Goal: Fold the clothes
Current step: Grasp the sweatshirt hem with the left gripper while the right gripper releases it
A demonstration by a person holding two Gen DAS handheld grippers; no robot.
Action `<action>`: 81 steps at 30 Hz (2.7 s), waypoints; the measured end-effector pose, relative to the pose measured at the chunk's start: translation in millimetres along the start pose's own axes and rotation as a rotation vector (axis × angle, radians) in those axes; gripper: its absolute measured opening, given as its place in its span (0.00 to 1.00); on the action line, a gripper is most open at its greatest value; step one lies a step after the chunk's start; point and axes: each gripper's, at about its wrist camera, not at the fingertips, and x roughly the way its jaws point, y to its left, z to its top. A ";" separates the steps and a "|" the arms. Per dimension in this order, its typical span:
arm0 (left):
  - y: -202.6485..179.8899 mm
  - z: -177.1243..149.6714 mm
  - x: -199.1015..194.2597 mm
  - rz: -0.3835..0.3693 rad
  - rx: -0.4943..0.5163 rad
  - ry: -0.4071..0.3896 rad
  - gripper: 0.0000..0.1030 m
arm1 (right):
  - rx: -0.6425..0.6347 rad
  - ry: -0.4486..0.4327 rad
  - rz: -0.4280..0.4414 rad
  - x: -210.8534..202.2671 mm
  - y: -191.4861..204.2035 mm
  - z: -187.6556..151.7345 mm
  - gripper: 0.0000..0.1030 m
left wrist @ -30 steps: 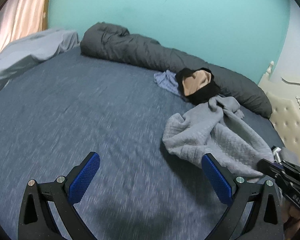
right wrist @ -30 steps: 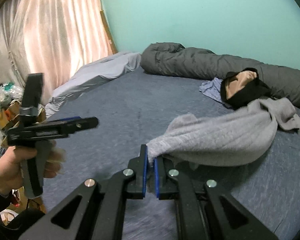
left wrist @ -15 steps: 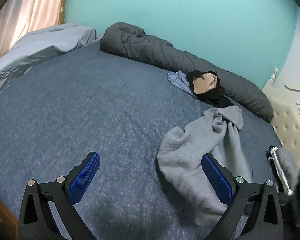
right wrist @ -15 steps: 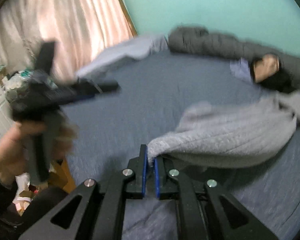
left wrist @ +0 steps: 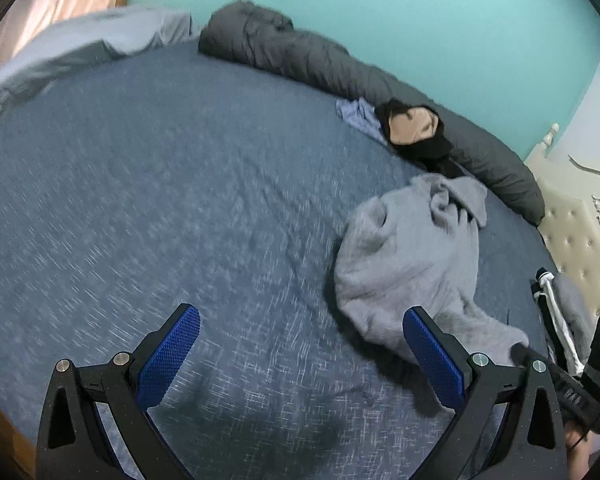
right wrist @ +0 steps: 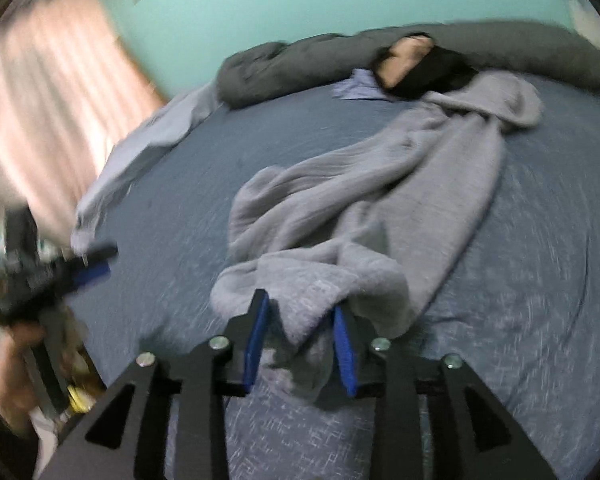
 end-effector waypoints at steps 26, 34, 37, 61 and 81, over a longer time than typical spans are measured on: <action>-43.3 -16.4 141.9 -0.065 0.051 0.195 0.99 | 0.282 -0.228 0.007 4.4 -101.9 -41.5 0.59; -62.8 -19.9 162.8 -0.062 0.081 0.219 0.91 | 0.310 -0.232 0.019 3.6 -113.8 -42.4 0.59; -60.0 -20.1 169.3 -0.086 0.043 0.231 0.80 | 0.314 -0.236 0.030 2.0 -116.0 -40.6 0.59; -69.9 11.1 128.6 -0.147 0.142 0.118 0.11 | 0.342 -0.217 0.035 11.0 -123.9 -39.9 0.60; 4.0 55.7 97.8 0.012 0.120 0.050 0.08 | 0.377 -0.188 0.004 15.9 -134.2 -38.7 0.66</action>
